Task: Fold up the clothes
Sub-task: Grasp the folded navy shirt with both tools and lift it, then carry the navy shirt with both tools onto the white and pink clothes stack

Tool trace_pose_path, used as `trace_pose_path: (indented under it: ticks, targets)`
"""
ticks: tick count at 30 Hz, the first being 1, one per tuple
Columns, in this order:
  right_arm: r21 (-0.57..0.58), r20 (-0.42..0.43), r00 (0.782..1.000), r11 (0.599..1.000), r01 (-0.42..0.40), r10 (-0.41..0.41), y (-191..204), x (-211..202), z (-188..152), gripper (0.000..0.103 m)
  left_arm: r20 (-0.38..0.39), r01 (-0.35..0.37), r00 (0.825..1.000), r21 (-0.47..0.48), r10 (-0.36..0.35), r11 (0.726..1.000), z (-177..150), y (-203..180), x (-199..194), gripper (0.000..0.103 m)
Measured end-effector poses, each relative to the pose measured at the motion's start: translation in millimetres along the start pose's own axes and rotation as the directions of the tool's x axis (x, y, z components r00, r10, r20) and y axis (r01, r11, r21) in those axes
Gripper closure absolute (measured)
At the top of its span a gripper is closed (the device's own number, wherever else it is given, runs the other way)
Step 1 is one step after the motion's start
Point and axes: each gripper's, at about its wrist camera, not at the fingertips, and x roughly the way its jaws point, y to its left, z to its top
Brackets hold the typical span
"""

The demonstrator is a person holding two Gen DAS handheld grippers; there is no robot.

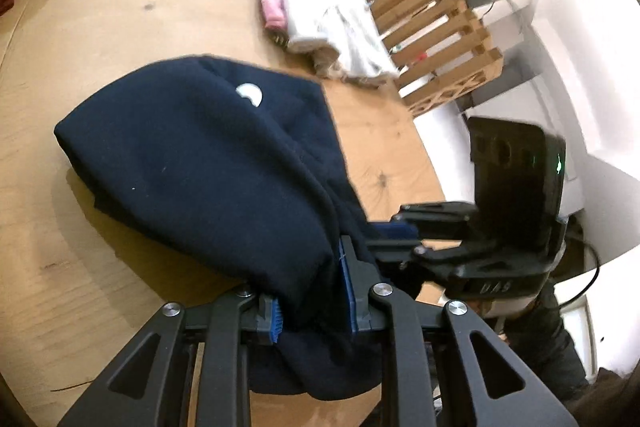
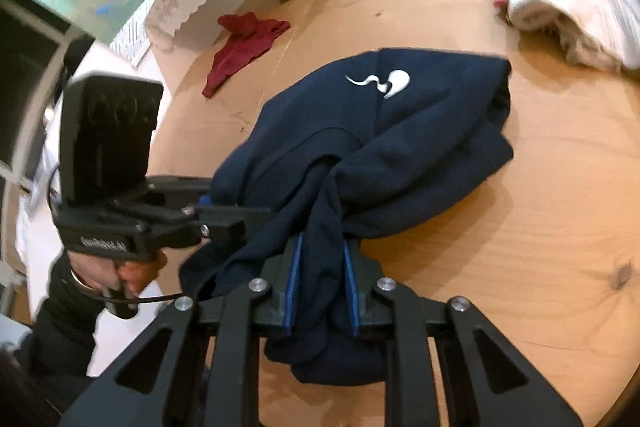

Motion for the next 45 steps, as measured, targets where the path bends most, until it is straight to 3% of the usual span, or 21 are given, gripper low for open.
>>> trace_pose_path:
  ticks: [4, 10, 16, 25, 29, 33, 36, 38, 40, 42, 43, 45]
  targets:
    - [0.034, 0.06, 0.995, 0.996, -0.077, 0.075, -3.5, -19.6, 6.0, 0.084, 0.045, 0.061, 0.997, -0.01, -0.061, 0.998, 11.4, -8.0, -9.3, 0.083]
    - [0.006, 0.155, 0.985, 0.997, -0.074, 0.073, 14.0, -52.9, 31.5, 0.084, 0.098, 0.064, 0.993, 0.055, -0.07, 0.996, 39.8, -37.8, -26.7, 0.082]
    - [-0.052, 0.293, 0.955, 0.998, -0.039, 0.053, 28.5, -114.2, 72.2, 0.085, 0.164, 0.08, 0.981, 0.162, -0.106, 0.984, 97.1, -89.7, -47.4, 0.082]
    - [-0.111, 0.464, 0.884, 0.985, 0.129, -0.063, 7.1, -209.6, 156.2, 0.085, 0.218, 0.063, 0.966, 0.324, -0.139, 0.944, 215.9, -159.2, -24.5, 0.082]
    - [-0.105, 0.499, 0.858, 0.974, 0.2, -0.123, -28.2, -232.1, 199.7, 0.085, 0.215, 0.038, 0.969, 0.355, -0.121, 0.934, 260.5, -153.1, 16.0, 0.082]
    - [-0.102, 0.503, 0.848, 0.962, 0.253, -0.17, -74.8, -239.2, 241.6, 0.085, 0.21, 0.01, 0.973, 0.383, -0.098, 0.924, 302.7, -142.3, 59.4, 0.082]
    - [-0.085, 0.437, 0.868, 0.95, 0.3, -0.235, -126.9, -211.3, 262.8, 0.085, 0.185, -0.018, 0.981, 0.388, -0.059, 0.921, 328.0, -127.1, 97.2, 0.082]
    - [-0.04, 0.342, 0.877, 0.927, 0.372, -0.337, -166.7, -177.9, 262.3, 0.085, 0.068, -0.074, 0.996, 0.332, 0.054, 0.94, 316.9, -86.3, 145.8, 0.082]
    - [0.0, 0.209, 0.865, 0.885, 0.466, -0.455, -211.3, -141.1, 248.4, 0.086, -0.035, -0.123, 0.99, 0.288, 0.139, 0.95, 304.7, -49.5, 187.1, 0.083]
    - [0.04, 0.157, 0.856, 0.869, 0.494, -0.493, -241.7, -129.1, 233.2, 0.087, -0.043, -0.104, 0.992, 0.273, 0.12, 0.956, 289.7, -31.4, 194.8, 0.081]
    - [0.055, 0.173, 0.868, 0.884, 0.464, -0.466, -249.3, -134.1, 227.4, 0.087, -0.033, -0.084, 0.995, 0.262, 0.096, 0.961, 286.3, -28.1, 190.0, 0.081]
    - [0.064, 0.195, 0.867, 0.888, 0.455, -0.458, -249.3, -145.4, 225.8, 0.087, -0.023, -0.074, 0.996, 0.254, 0.082, 0.964, 284.6, -27.4, 178.9, 0.081]
